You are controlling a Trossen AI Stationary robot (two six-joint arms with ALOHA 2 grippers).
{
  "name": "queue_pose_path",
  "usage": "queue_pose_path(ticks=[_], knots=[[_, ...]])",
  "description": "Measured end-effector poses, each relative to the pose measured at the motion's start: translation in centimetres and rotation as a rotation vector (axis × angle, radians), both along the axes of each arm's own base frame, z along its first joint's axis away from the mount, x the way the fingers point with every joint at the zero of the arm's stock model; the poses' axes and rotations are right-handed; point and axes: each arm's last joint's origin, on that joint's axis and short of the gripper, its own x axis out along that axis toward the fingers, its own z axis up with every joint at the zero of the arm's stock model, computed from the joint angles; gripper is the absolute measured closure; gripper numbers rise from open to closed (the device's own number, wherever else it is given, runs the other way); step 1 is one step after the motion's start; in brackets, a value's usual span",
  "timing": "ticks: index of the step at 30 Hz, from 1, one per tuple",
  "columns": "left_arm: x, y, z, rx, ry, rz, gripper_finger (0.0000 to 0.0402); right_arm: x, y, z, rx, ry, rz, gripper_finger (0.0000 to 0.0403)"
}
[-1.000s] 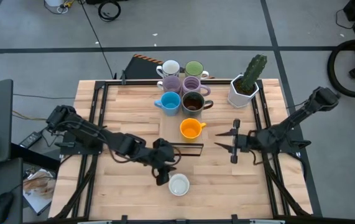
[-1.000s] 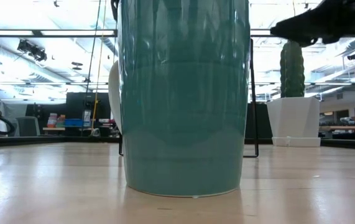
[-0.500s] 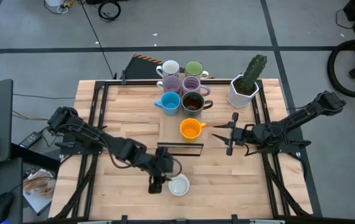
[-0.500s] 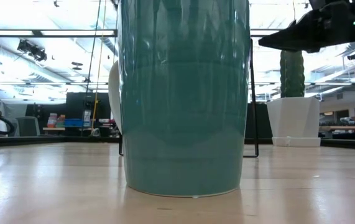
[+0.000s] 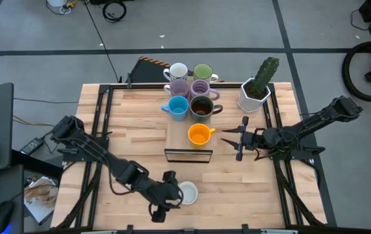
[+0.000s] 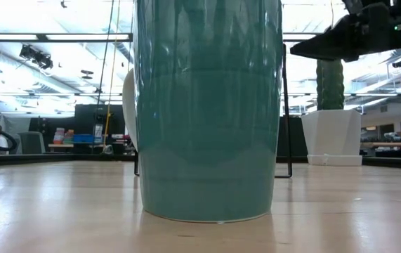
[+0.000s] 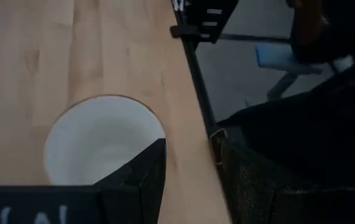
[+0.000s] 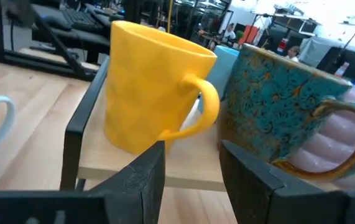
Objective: Place coffee mugs
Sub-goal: Put the light green mug on the shelf
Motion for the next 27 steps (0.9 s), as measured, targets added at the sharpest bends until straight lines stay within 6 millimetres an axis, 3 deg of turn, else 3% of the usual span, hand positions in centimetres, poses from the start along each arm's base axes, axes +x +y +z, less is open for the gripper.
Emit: queue_pose_path(ticks=[3,8,12,20,27], knots=[[0.3,-0.7,-0.4,-0.008,0.037,0.007,0.0240,0.0,0.0,0.0,0.043,-0.011,-0.007,0.0245],[1.6,-3.1,1.4,0.093,0.071,-0.052,0.0240,0.0,0.1,-0.1,0.137,-0.027,-0.005,0.0245],[2.3,-4.4,1.4,0.202,0.186,-0.064,0.0240,-0.1,0.6,-0.2,0.194,-0.028,0.019,0.0245],[3.2,-4.9,-0.6,0.410,0.252,-0.108,0.0240,-0.2,1.7,-0.6,0.249,-0.013,0.070,0.0245],[2.7,-5.1,-1.3,0.637,0.234,-0.203,0.0240,-0.2,2.2,-0.8,0.243,-0.003,0.063,0.0245]])
